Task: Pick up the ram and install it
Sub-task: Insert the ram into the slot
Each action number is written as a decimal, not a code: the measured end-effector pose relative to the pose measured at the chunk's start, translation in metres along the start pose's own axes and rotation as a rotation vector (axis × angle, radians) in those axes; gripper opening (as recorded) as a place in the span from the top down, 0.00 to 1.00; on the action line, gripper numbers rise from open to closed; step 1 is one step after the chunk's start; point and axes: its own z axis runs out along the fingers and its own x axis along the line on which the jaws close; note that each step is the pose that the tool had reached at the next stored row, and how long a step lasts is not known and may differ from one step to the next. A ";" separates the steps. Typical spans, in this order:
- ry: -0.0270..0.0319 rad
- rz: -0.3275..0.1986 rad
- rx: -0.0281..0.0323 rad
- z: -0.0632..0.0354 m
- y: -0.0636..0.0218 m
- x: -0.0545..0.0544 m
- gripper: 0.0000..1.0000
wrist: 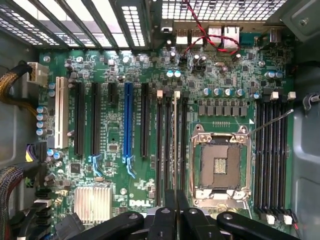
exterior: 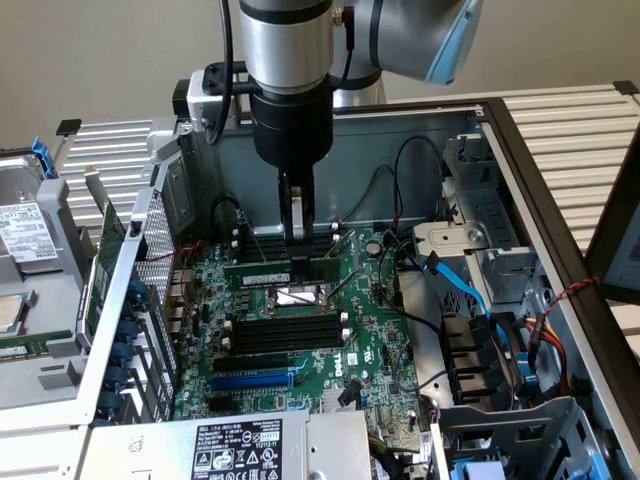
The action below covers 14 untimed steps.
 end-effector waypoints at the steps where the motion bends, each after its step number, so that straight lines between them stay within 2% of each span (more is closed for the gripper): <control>1: 0.0011 0.000 0.0000 0.0001 -0.0004 0.001 0.87; 14: 0.0060 0.012 0.0010 0.0116 -0.0013 0.003 0.87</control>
